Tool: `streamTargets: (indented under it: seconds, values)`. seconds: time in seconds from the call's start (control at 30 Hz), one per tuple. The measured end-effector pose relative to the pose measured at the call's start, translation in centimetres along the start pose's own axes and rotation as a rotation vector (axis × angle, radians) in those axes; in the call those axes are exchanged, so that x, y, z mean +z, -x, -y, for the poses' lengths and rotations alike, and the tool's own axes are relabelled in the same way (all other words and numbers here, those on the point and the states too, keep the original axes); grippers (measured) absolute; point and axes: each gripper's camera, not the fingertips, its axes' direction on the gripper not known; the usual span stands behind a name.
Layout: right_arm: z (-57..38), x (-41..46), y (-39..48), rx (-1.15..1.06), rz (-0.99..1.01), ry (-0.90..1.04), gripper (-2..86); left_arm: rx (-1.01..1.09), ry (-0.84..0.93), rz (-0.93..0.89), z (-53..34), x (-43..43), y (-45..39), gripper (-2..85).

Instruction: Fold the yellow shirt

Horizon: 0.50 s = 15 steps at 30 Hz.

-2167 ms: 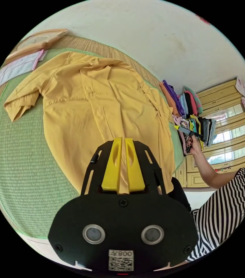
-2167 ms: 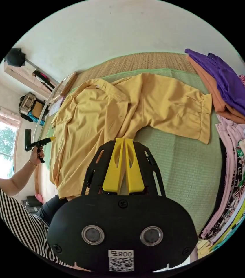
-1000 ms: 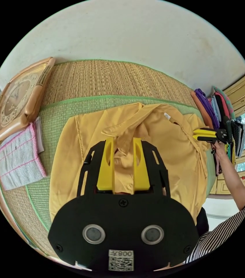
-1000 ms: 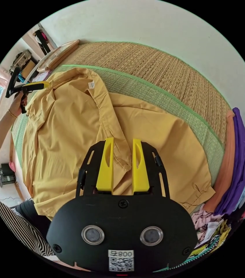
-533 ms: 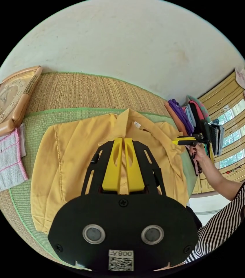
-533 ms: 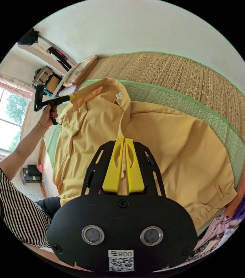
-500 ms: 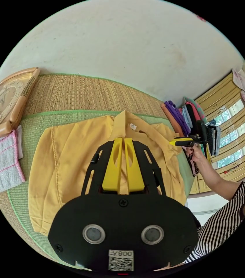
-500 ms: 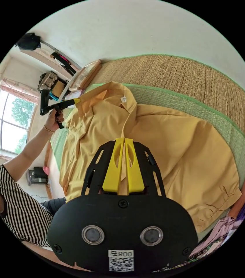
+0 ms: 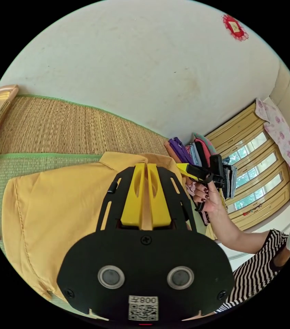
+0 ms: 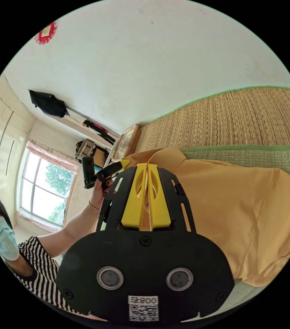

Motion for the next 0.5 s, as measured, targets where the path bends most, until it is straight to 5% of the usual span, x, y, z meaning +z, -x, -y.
streamTargets:
  seconds: [0.23,0.5]
  values:
    - [-0.6,7.7,-3.6,0.061,-0.094,0.134,0.9,-0.064,0.176,0.035,-0.7,5.4,3.0,3.9]
    - [-2.3,0.5,-5.8,-0.029,-0.165,-0.001,4.7,0.034,0.031,-0.067,-1.5,0.7,4.2,6.1]
